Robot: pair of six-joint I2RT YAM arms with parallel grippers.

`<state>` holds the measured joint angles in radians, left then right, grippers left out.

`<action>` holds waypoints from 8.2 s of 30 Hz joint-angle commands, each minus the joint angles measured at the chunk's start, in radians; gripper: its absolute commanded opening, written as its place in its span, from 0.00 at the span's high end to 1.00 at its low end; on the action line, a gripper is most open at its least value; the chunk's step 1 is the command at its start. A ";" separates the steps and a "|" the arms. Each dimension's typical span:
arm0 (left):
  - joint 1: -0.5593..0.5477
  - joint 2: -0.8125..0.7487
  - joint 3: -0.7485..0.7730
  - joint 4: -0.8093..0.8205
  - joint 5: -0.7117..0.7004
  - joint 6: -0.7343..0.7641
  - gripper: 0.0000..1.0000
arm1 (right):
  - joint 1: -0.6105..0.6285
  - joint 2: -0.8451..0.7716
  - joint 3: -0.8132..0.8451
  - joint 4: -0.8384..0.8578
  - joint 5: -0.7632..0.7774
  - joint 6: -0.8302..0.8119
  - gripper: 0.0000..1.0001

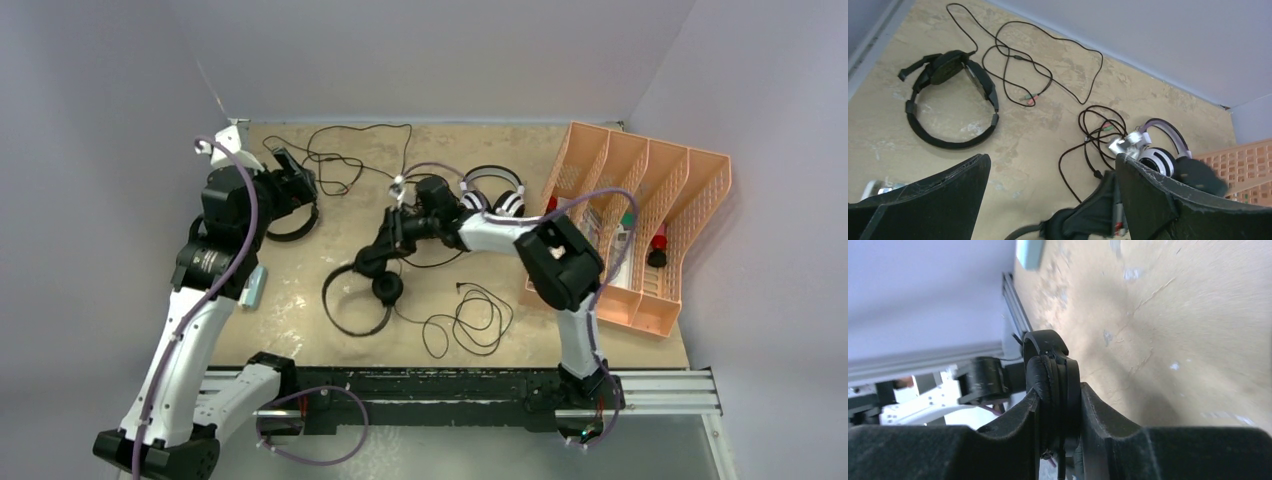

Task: Wrap the headphones
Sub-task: Pick up the headphones from the center of the board, then wrap the headphones cable around the headphones.

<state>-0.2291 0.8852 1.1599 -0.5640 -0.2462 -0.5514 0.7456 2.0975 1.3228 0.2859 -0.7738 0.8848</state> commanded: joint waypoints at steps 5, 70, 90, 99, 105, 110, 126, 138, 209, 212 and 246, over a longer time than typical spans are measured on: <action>0.008 0.134 0.018 0.116 0.228 -0.128 0.07 | -0.258 -0.375 -0.161 0.220 0.074 0.078 0.85; -0.268 0.329 0.011 0.010 -0.072 0.194 1.00 | -0.365 -0.679 -0.127 -0.212 0.123 -0.649 0.62; -0.257 0.292 0.155 -0.054 -0.322 0.047 1.00 | -0.344 -0.847 -0.444 -0.083 0.178 -0.790 0.01; -0.178 0.367 0.369 -0.108 -0.211 0.005 1.00 | -0.159 -0.797 -0.560 0.258 0.160 -0.750 0.01; -0.142 0.395 0.443 -0.086 -0.104 -0.017 1.00 | -0.142 -0.805 -0.692 0.615 0.247 -0.584 0.01; -0.120 0.391 0.475 -0.080 -0.034 -0.039 1.00 | -0.141 -0.758 -0.721 0.716 0.335 -0.609 0.01; -0.099 0.433 0.737 -0.150 0.043 -0.086 1.00 | -0.141 -0.520 -0.763 1.102 0.263 -0.675 0.06; -0.090 0.461 0.860 -0.125 0.182 -0.120 1.00 | -0.141 -0.511 -0.665 1.046 0.157 -0.613 0.54; -0.634 0.373 0.058 0.131 -0.852 0.614 1.00 | -0.335 -0.548 0.147 -0.460 -0.263 -0.091 1.00; -0.634 0.390 0.071 0.143 -0.848 0.561 1.00 | -0.323 -0.578 0.088 -0.228 -0.214 0.071 0.95; -0.501 0.492 0.377 -0.035 -0.601 0.012 1.00 | 0.005 -0.725 -0.152 -0.134 0.266 -0.304 0.91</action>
<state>-0.7502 1.3945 1.4239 -0.6182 -0.9195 -0.4637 0.7162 1.4353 1.2953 -0.1081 -0.6270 0.6731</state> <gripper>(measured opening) 0.039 0.070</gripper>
